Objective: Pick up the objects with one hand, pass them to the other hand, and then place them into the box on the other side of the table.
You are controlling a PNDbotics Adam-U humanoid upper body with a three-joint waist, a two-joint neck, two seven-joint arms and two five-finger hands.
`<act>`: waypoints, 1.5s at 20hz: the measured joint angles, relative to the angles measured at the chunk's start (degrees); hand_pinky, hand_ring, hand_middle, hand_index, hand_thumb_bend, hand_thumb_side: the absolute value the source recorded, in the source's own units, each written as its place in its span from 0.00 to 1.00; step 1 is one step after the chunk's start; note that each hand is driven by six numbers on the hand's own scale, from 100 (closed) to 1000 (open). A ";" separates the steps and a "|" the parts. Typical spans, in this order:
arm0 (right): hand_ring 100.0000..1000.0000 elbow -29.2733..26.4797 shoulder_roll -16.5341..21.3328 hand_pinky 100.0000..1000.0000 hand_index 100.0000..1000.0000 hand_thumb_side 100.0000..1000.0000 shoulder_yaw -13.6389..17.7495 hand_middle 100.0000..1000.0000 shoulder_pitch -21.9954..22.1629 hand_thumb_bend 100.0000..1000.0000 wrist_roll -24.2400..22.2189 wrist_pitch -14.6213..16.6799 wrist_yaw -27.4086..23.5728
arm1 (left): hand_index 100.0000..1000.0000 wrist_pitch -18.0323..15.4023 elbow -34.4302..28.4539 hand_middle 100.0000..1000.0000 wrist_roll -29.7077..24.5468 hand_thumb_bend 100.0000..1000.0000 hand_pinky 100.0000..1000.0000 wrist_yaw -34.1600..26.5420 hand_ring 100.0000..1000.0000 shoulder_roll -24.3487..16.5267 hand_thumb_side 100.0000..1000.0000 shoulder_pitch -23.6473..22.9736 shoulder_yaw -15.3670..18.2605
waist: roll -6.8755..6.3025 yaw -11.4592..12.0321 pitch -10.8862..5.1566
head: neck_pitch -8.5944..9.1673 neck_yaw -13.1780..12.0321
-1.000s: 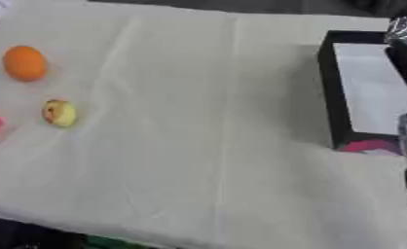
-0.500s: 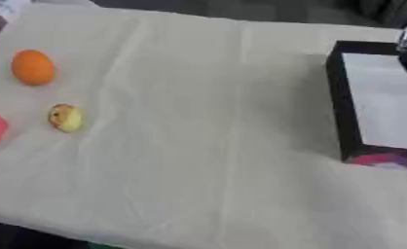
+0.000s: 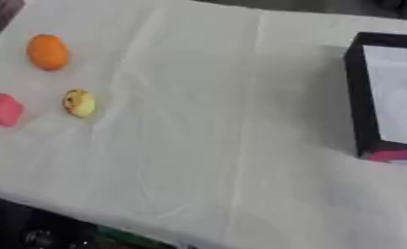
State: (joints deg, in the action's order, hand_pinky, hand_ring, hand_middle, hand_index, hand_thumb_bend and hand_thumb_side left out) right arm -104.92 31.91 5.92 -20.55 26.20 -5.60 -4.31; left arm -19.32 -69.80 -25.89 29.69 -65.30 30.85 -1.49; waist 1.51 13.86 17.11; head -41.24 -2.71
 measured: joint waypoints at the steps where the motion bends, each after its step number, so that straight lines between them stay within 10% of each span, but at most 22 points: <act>1: 0.76 0.00 0.13 0.86 0.88 0.19 0.00 0.77 0.10 0.01 -0.01 -0.02 0.00 | 0.85 -0.38 0.04 0.77 0.15 0.95 0.96 1.94 0.86 -0.01 0.00 0.27 -0.40 | 0.00 -0.01 0.00 | 0.00 -0.18; 30: 0.76 0.00 0.13 0.86 0.88 0.20 -0.71 0.76 0.42 0.01 -0.47 -0.45 -0.18 | 0.81 -10.64 12.08 0.76 -8.09 0.89 0.93 8.42 0.83 9.23 0.00 14.23 -11.05 | 0.68 0.73 -0.11 | 0.11 -0.14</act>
State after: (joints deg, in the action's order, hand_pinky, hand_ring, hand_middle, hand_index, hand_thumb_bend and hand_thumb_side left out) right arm -104.92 32.03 5.21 -20.13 25.73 -6.05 -4.49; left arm -29.96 -57.72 -33.98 38.10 -56.07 45.09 -12.54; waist 2.20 14.59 17.00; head -41.13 -2.84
